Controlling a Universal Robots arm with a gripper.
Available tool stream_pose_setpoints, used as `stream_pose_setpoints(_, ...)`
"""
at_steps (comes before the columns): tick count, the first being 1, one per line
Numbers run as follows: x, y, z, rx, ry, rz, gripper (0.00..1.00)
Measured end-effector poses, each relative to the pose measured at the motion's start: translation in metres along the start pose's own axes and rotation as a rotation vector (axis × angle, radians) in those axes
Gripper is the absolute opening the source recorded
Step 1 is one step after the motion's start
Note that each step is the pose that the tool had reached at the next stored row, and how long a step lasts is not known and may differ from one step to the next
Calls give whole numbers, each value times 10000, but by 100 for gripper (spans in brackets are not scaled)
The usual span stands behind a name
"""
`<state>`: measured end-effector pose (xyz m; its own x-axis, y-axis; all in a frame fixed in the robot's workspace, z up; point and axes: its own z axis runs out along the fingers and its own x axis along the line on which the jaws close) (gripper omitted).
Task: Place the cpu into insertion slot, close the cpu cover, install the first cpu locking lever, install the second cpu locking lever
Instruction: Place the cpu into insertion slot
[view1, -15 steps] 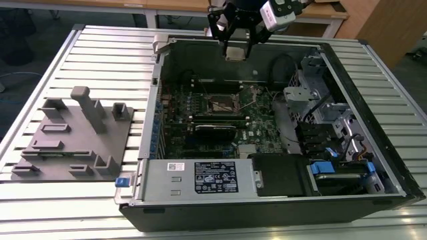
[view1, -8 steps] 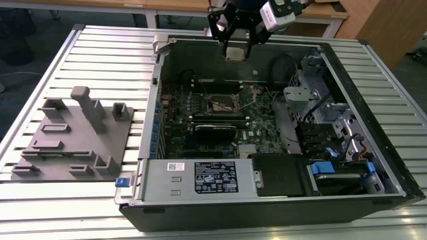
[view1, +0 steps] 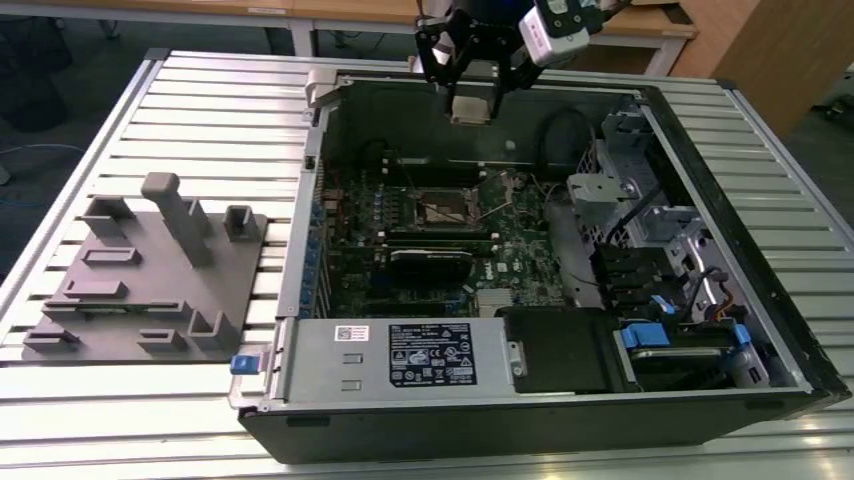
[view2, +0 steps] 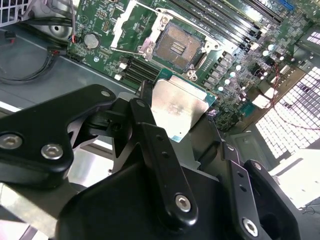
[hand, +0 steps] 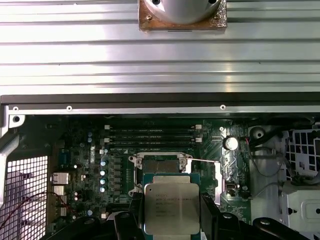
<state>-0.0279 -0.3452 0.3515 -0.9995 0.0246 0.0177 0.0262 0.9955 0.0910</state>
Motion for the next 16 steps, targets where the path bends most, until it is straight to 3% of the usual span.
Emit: stream_pose_setpoints(16,-1,-4,38,2,1,0,54)
